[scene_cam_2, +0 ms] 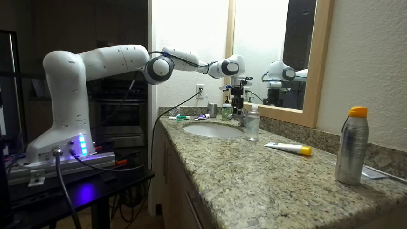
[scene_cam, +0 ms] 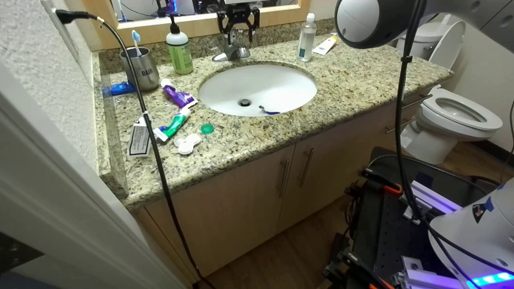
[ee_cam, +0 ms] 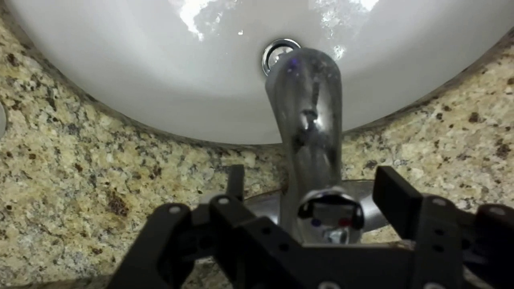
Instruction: Lift up the tap handle
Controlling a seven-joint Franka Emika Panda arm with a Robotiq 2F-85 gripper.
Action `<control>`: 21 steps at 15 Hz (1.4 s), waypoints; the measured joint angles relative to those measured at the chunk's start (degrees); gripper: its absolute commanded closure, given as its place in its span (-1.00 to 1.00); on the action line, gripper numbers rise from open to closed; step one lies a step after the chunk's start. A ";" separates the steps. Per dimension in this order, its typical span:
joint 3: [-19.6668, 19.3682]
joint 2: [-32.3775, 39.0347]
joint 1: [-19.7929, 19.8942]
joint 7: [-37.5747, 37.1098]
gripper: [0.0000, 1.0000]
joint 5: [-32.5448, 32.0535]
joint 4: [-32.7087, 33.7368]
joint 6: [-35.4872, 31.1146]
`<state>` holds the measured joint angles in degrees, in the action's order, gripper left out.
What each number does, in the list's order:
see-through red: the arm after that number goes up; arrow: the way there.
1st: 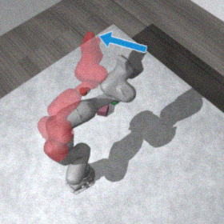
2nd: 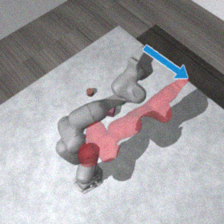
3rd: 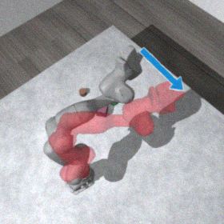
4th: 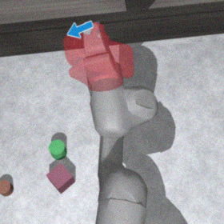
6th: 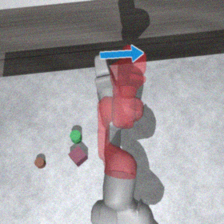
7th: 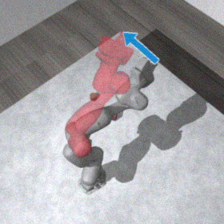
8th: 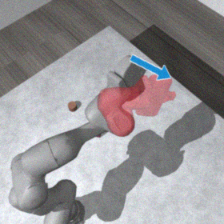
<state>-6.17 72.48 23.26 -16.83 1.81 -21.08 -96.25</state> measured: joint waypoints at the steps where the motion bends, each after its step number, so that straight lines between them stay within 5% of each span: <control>1: 0.00 0.09 -0.36 -0.12 0.08 0.00 -0.05 0.00; 7: -0.28 -0.22 -0.84 -0.74 0.89 -0.71 0.23 -0.47; 21: 4.32 -1.93 2.91 0.10 0.86 4.87 0.65 -1.04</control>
<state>-1.85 70.55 26.18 -16.73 6.68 -20.43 -97.29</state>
